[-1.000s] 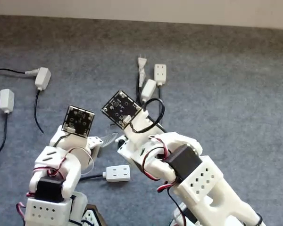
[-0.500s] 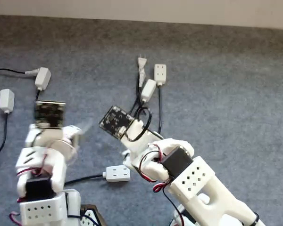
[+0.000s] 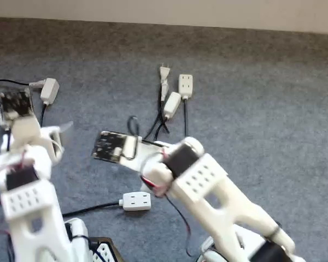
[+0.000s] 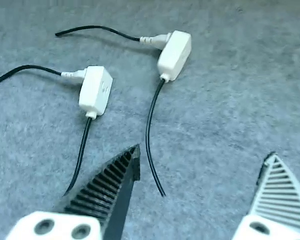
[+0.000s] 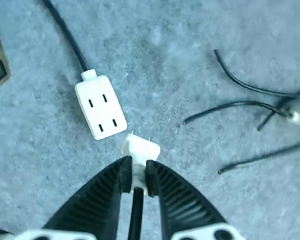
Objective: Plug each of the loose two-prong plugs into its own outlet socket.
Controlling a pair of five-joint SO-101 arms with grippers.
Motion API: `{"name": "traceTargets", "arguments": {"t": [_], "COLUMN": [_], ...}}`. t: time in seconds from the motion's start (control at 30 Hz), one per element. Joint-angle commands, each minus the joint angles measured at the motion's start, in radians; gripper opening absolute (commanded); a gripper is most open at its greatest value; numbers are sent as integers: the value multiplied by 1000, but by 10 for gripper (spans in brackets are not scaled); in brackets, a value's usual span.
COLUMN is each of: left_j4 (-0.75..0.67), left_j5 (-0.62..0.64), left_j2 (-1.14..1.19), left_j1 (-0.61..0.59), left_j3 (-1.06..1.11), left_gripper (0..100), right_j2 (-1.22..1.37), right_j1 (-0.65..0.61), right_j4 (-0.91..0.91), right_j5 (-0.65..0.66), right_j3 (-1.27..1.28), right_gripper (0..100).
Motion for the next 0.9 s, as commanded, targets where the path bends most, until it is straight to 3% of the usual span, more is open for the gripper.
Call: {"name": "traceTargets", "arguments": {"t": [0.0, 0.33, 0.6, 0.87], "left_j4": [26, 91, 57, 44], "left_j5": [11, 5, 5, -37], "left_j2": [311, 812, 1107, 1400], "left_j1": [-61, -335, -504, -593], "left_j3": [-300, -872, -1098, -1334], "left_gripper": [368, 368, 368, 368], "right_j2": [114, 122, 68, 70], "right_j1": [-12, -85, -125, -120], "right_j4": [21, 25, 25, 18], "right_j5": [97, 163, 155, 204], "right_j3": [-111, -122, -50, -41], "right_gripper": [6, 6, 6, 6]}}
